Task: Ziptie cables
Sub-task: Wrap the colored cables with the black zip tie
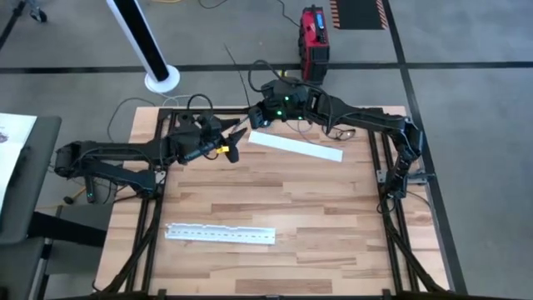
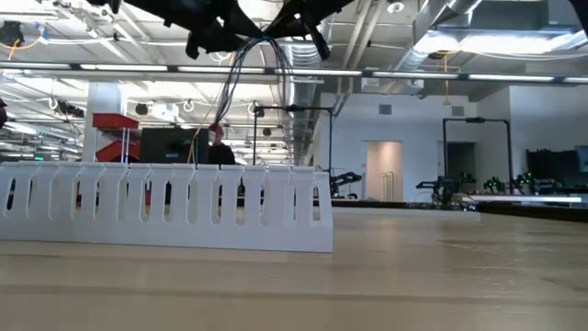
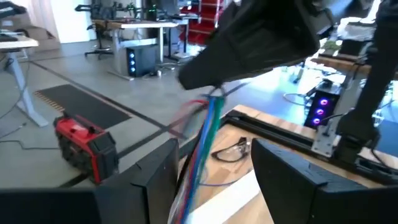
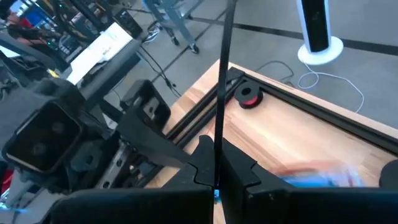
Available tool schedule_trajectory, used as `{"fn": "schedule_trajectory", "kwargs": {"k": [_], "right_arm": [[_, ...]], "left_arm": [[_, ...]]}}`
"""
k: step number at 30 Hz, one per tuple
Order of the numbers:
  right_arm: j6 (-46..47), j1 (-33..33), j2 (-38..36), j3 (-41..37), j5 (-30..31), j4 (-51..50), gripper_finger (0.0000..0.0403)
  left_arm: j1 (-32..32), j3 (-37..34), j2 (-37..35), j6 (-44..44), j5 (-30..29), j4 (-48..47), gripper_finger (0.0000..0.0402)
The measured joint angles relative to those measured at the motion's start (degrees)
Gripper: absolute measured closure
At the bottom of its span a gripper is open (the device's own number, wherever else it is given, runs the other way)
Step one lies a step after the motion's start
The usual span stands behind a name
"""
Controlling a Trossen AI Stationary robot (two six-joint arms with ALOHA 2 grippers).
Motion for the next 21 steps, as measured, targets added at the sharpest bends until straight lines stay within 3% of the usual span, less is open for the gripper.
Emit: {"fn": "schedule_trajectory", "kwargs": {"k": [21], "right_arm": [[2.9, 0.7, 1.0, 0.2, 0.9, 4.3, 0.0403]], "left_arm": [[0.0, 0.0, 1.7, 0.9, -1.9, 8.9, 0.0205]]}}
